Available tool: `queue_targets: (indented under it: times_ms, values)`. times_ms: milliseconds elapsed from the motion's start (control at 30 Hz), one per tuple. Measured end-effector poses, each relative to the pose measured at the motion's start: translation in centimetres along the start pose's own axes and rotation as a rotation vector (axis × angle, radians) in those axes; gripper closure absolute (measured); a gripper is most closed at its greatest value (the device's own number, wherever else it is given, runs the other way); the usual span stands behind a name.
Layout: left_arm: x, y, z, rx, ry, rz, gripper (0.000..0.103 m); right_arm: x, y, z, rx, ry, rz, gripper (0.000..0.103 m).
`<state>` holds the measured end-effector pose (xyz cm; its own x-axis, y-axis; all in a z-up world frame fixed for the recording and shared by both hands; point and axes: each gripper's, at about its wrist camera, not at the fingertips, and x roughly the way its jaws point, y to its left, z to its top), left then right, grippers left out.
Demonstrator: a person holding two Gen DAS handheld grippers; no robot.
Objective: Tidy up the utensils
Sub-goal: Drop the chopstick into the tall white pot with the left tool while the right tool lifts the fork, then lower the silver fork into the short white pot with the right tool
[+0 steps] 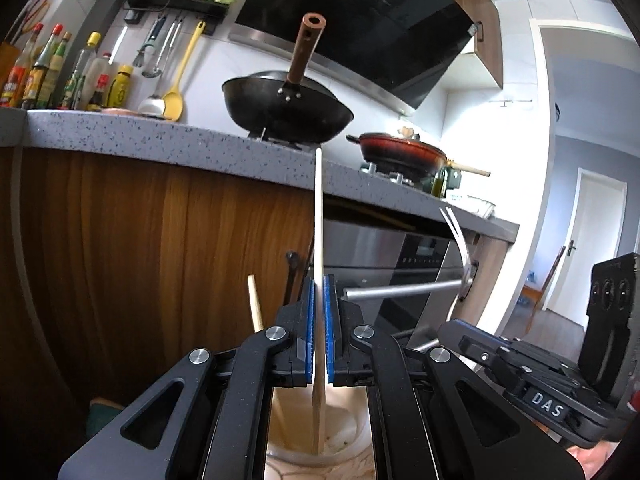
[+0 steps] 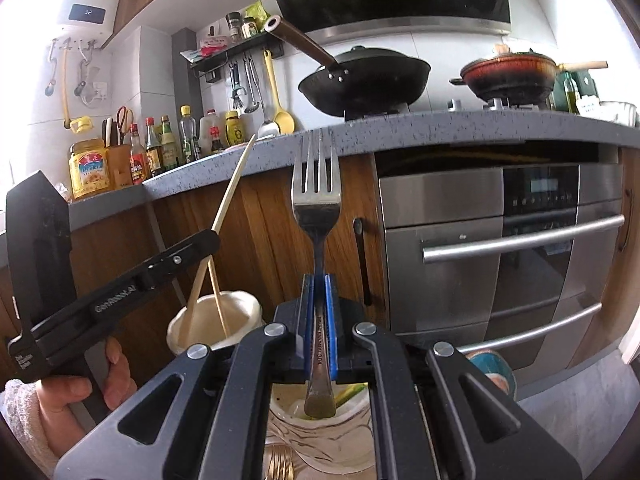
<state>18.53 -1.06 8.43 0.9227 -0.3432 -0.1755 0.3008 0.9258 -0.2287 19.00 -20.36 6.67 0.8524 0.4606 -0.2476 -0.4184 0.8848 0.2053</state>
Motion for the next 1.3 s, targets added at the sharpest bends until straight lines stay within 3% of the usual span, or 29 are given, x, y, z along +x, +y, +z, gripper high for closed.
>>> queue_targets:
  times_ms: [367, 733, 867, 1300]
  values:
    - [-3.0, -0.2, -2.0, 0.051, 0.021, 0.011, 0.098, 0.0, -0.4, -2.0, 0.002, 0.029, 0.004, 0.097]
    - [-3.7, 0.2, -2.7, 0.098, 0.1, 0.122, 0.098, 1.0, -0.8, -3.1, 0.011, 0.078, 0.004, 0.097]
    - [-4.4, 1.2, -2.8, 0.095, 0.121, 0.155, 0.084, 1.9, -1.1, -3.4, 0.025, 0.11, 0.001, 0.097]
    - [-5.6, 3.2, -3.7, 0.057, 0.151, 0.174, 0.072, 2.9, -1.0, -3.9, 0.026, 0.154, -0.025, 0.097]
